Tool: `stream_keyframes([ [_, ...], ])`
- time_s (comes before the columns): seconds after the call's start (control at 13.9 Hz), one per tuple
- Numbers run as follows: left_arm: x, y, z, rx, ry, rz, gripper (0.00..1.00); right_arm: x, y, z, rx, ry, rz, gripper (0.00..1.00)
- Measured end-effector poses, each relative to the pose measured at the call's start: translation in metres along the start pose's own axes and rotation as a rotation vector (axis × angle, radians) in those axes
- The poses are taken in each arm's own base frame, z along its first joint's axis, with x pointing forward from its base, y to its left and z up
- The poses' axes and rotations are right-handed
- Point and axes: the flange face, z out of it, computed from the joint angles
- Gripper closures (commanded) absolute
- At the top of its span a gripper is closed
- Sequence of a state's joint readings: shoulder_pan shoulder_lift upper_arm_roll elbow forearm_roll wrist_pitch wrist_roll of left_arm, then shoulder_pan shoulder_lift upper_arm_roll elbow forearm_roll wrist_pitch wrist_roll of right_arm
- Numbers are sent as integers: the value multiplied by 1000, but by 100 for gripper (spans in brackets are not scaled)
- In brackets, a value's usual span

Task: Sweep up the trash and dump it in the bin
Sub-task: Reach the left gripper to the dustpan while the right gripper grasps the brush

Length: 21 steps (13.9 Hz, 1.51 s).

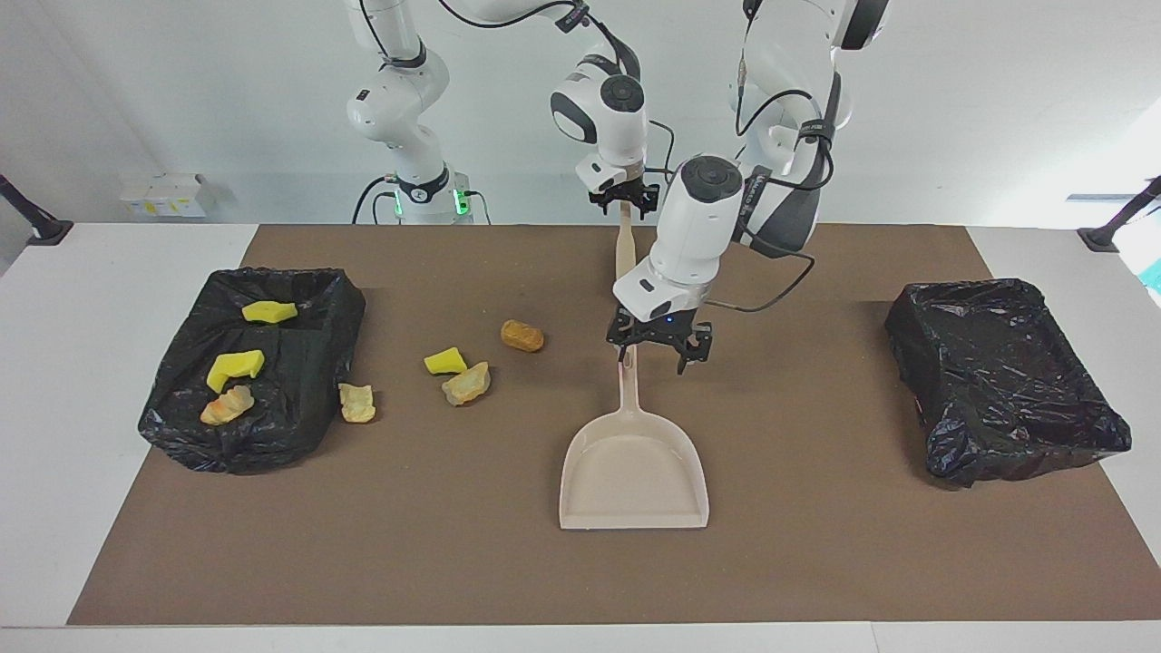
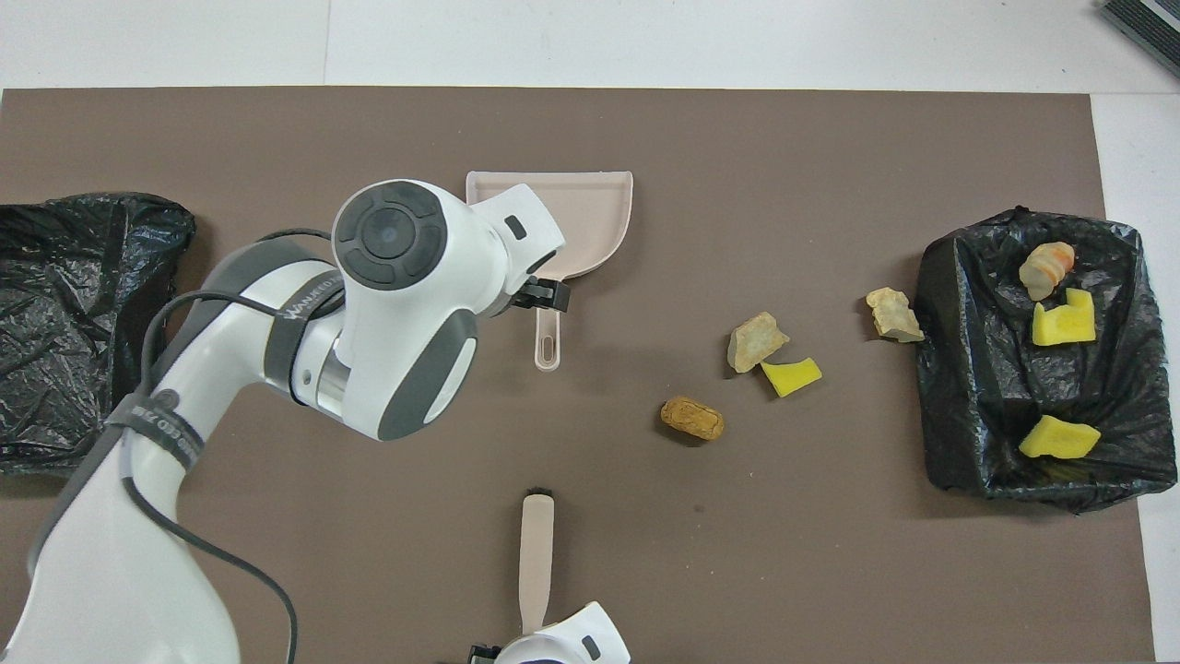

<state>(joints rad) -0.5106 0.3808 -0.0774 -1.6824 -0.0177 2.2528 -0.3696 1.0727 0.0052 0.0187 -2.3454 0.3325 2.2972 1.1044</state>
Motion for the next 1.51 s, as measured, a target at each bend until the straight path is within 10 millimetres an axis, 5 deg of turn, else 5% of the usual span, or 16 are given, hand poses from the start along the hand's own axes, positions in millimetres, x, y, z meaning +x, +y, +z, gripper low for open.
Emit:
stream_keyframes([
  [0.29, 1, 8, 33, -14, 17, -67, 0, 4, -3, -5, 14, 3, 7, 100],
  [0.57, 3, 4, 39, -12, 18, -91, 0, 38, 4, -30, 42, 1, 77, 100],
  [1.08, 0, -2, 46, -5, 8, -142, 8, 111, 82, -126, -41, -72, 121, 100],
  [1.51, -5, -3, 52, -2, 1, -155, 79, 181, 150, -145, -206, 3, 31, 100],
])
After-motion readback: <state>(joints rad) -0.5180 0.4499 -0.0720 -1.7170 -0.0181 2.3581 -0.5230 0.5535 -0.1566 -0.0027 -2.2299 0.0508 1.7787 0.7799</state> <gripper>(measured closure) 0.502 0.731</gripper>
